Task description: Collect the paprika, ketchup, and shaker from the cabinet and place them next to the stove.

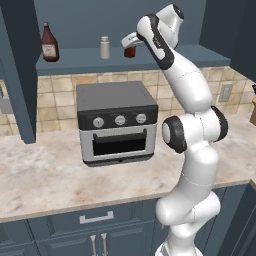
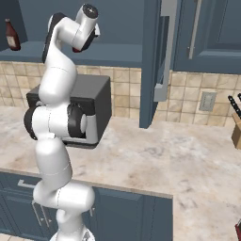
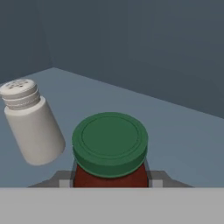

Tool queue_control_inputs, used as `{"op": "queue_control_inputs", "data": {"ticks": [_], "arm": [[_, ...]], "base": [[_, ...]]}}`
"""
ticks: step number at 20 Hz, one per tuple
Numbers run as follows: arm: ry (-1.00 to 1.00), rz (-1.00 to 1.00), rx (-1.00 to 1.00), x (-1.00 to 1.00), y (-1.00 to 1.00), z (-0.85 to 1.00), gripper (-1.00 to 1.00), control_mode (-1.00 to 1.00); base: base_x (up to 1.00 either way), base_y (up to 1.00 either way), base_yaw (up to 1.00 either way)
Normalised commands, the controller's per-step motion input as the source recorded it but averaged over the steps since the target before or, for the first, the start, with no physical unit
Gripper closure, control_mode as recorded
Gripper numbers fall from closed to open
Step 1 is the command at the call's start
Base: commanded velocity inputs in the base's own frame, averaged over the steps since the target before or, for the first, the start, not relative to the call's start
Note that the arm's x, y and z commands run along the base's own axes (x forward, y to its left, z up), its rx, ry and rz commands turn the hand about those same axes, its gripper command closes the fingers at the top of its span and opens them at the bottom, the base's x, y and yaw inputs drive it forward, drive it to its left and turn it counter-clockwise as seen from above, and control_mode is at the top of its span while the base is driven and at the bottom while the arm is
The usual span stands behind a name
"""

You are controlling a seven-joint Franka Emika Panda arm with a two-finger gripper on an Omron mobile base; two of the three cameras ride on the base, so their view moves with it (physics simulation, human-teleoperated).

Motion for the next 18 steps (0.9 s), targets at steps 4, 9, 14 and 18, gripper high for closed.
{"op": "queue_control_inputs", "data": {"ticks": [4,9,14,18], "arm": [[0.0,0.0,-0.01,0.0,0.0,-0.06,1.0,-1.0],[-0.01,0.0,0.0,-0.02,0.0,-0.02,1.0,-1.0],[-0.02,0.0,0.0,-0.15,0.0,0.0,1.0,-1.0],[-0.05,0.0,0.0,-0.39,-0.05,0.0,1.0,-1.0]], "base": [[0.0,0.0,0.0],[0.0,0.0,0.0],[0.0,0.0,0.0],[0.0,0.0,0.0]]}}
